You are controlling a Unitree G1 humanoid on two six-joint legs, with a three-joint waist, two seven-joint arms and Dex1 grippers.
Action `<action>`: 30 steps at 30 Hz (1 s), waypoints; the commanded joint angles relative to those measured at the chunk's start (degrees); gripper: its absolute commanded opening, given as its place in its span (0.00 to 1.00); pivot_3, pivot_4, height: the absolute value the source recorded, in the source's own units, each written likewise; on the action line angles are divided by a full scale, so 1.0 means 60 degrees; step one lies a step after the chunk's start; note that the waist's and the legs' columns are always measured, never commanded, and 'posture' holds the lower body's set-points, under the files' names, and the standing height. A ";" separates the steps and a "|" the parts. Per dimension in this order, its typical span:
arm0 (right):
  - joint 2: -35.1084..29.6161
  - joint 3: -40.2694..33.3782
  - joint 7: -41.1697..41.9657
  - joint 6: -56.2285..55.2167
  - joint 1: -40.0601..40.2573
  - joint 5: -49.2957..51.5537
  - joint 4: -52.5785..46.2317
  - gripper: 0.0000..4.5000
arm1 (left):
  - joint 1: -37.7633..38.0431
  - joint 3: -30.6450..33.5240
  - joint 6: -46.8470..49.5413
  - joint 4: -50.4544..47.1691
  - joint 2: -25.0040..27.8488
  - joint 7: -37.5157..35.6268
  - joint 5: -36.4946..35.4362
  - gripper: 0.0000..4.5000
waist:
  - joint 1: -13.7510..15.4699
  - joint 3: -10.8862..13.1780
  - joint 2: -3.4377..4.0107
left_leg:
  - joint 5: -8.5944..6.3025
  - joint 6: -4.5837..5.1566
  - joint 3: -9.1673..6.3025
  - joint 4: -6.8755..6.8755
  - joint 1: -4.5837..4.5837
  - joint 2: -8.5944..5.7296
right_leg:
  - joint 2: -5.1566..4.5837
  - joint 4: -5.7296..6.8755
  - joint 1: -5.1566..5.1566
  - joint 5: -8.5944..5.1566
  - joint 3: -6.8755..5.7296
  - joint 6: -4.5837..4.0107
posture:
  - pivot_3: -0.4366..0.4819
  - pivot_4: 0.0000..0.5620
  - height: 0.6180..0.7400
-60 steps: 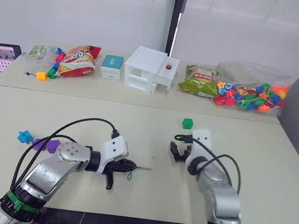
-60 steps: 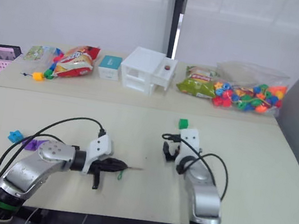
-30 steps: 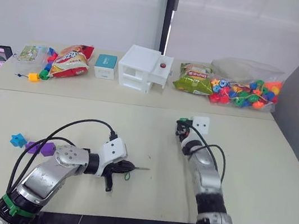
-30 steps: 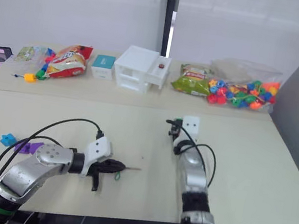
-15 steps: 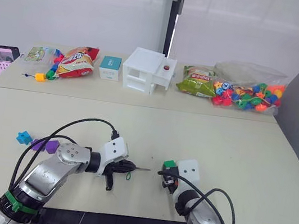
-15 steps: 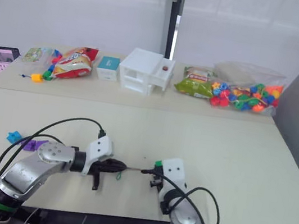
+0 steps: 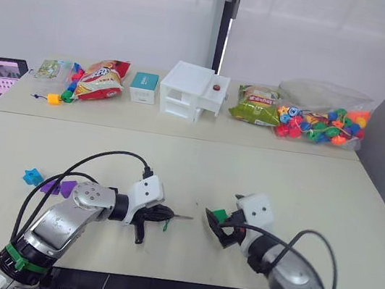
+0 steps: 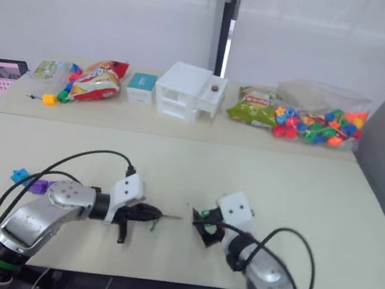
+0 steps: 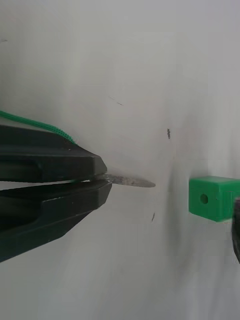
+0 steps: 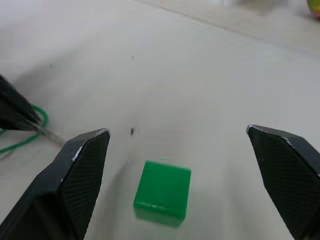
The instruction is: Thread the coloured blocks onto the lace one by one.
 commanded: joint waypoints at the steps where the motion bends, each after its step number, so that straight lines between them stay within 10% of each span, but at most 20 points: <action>1: -0.1779 0.0060 0.3023 0.0285 -0.1455 0.1389 0.0693 0.99 | -0.0141 0.0169 0.0256 -0.0542 0.0021 0.0038 -0.0306 0.00 | 0.0031 0.0003 -0.0003 | 0.0000 0.0001 0.0002 0.0003 0.0001 -0.0001 | -0.0001 -0.0004 0.0008 0.0000 -0.0002 0.0000 | 0.48 0.27 1.00; 8: -0.3382 0.2303 0.6873 -0.3609 -0.4417 -0.0313 0.4856 0.99 | -0.0158 0.0321 0.1131 -0.1553 -0.0052 0.0405 -0.0760 0.00 | 0.0001 0.0011 -0.0018 | -0.0007 0.0012 0.0002 0.0014 -0.0006 -0.0004 | -0.0009 -0.0012 0.0012 0.0000 -0.0008 0.0002 | 0.48 0.27 1.00; 17: -0.2490 0.2967 0.8272 -0.7607 -0.5281 -0.1655 0.8487 0.99 | 0.0225 0.0312 0.1570 -0.2045 -0.0313 0.1332 -0.0838 0.00 | 0.0061 0.0012 -0.0019 | -0.0007 0.0011 0.0013 0.0020 -0.0033 -0.0004 | -0.0019 -0.0013 -0.0022 0.0004 -0.0002 0.0004 | 0.48 0.27 1.00; 27: -0.2196 0.2433 0.8000 -0.7590 -0.4705 -0.1696 0.8627 0.28 | 0.0388 0.0275 0.1134 -0.1615 -0.0398 0.1388 -0.0874 0.00 | 0.0068 0.0012 -0.0018 | -0.0005 0.0008 0.0008 0.0021 -0.0025 -0.0003 | -0.0016 -0.0005 -0.0018 0.0005 -0.0002 0.0003 | 0.48 0.27 1.00; 30: -0.2135 0.2223 0.7596 -0.6806 -0.4344 -0.1673 0.8015 0.27 | 0.0277 0.0150 0.0832 -0.1272 -0.0542 0.1329 -0.0825 0.00 | 0.0086 0.0011 -0.0018 | -0.0004 0.0005 0.0009 0.0022 -0.0022 -0.0003 | -0.0017 -0.0005 -0.0013 0.0005 -0.0002 0.0003 | 0.48 0.27 1.00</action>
